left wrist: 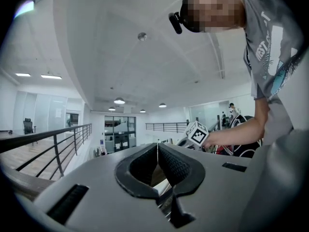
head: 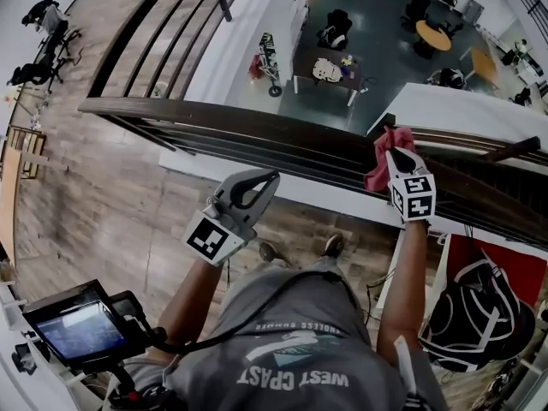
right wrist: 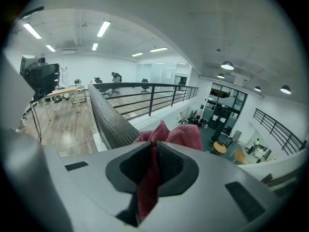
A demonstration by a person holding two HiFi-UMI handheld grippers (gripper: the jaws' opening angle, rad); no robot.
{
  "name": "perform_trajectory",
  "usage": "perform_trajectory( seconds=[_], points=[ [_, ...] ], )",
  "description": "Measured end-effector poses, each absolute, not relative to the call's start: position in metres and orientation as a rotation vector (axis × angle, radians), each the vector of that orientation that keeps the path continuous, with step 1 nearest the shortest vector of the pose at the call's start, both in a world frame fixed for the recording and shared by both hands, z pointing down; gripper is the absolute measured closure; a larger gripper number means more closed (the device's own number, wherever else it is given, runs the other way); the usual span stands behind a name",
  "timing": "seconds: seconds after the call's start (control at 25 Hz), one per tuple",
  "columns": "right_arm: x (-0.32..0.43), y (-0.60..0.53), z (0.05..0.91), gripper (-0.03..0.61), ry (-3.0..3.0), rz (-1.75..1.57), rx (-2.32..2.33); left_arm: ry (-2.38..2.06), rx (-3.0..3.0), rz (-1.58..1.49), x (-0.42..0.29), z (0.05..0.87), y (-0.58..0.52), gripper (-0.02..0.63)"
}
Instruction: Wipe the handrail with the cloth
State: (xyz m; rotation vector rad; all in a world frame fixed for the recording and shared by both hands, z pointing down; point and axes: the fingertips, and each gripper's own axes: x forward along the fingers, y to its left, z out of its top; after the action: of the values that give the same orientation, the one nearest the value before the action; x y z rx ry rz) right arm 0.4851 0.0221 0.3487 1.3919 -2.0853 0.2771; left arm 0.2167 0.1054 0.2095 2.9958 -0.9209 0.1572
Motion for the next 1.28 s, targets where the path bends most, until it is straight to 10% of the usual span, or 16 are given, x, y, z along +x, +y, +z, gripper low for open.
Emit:
perform_trajectory(
  seconds=[0.32, 1.28],
  points=[
    [0.504, 0.023, 0.352, 0.548, -1.982, 0.376, 1.582, -0.94, 2.983, 0.116, 0.127, 0.215, 0.083, 0.607],
    [0.436, 0.002, 0.35, 0.548, -2.141, 0.276, 1.213, -0.914, 3.016, 0.205, 0.206, 0.211, 0.008, 0.607]
  ],
)
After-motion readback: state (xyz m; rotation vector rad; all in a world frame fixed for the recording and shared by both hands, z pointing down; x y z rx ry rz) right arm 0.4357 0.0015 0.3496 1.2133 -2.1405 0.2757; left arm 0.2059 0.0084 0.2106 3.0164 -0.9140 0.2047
